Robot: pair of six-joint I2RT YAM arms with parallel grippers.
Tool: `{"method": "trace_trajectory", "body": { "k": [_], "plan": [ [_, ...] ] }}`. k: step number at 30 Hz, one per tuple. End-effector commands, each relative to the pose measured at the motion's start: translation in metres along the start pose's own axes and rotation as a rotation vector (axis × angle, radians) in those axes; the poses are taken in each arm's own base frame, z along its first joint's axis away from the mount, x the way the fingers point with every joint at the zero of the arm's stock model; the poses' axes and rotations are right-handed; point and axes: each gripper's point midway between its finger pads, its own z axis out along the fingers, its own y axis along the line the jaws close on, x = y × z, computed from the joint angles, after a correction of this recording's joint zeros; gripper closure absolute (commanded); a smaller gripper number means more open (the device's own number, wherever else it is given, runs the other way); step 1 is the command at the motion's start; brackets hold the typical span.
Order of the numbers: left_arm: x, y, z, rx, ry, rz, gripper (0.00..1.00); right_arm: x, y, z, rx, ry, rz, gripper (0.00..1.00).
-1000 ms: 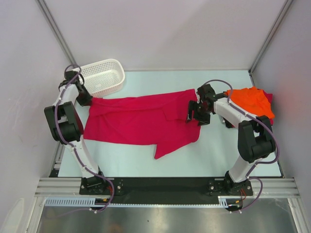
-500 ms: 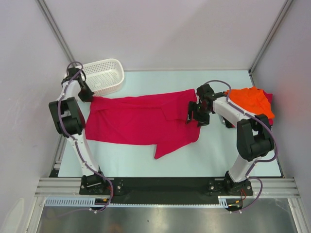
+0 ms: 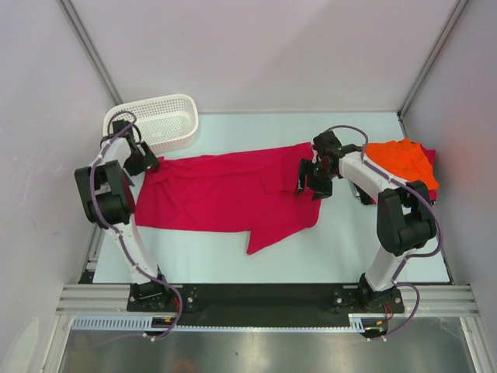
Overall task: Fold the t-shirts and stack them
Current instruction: Grap the side of the flattened tshirt closest away from the robot with both arms
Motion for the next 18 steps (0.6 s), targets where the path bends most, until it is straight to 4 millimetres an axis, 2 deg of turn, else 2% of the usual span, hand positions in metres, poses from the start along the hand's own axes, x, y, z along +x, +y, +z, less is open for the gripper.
{"method": "trace_trajectory", "body": {
  "k": [1,2,3,6,8,9,11,12,15,18],
  "plan": [
    [-0.03,0.012,-0.088,0.026,-0.247,-0.058,0.01,-0.001,0.008,-0.008,-0.019,-0.008,-0.018,0.31],
    [-0.026,0.016,-0.095,0.028,-0.257,-0.061,0.0,0.001,0.009,-0.007,-0.02,-0.006,-0.019,0.31],
    [-0.024,0.019,-0.112,0.04,-0.291,-0.067,0.0,0.001,0.009,-0.008,-0.022,-0.006,-0.018,0.31],
    [0.013,0.035,-0.112,0.035,-0.265,-0.062,0.0,0.004,0.009,-0.007,-0.024,-0.001,-0.02,0.31],
    [0.031,0.041,-0.109,0.031,-0.236,-0.046,0.0,0.006,0.009,-0.006,-0.026,0.005,-0.025,0.31],
    [0.052,0.046,-0.1,0.021,-0.185,-0.039,0.0,0.007,0.009,-0.005,-0.026,0.011,-0.028,0.31],
    [0.077,0.048,-0.093,0.043,-0.113,-0.039,0.0,0.007,0.009,-0.003,-0.025,0.015,-0.033,0.31],
    [0.099,0.054,-0.086,0.023,-0.049,-0.037,0.01,0.007,0.009,-0.003,-0.027,0.019,-0.034,0.31],
    [0.129,0.06,-0.076,0.026,0.025,-0.064,0.06,0.005,0.011,-0.002,-0.031,0.02,-0.04,0.31],
    [0.138,0.064,-0.077,0.019,0.023,-0.081,0.06,0.004,0.013,-0.002,-0.035,0.021,-0.049,0.31]
  ]
}}
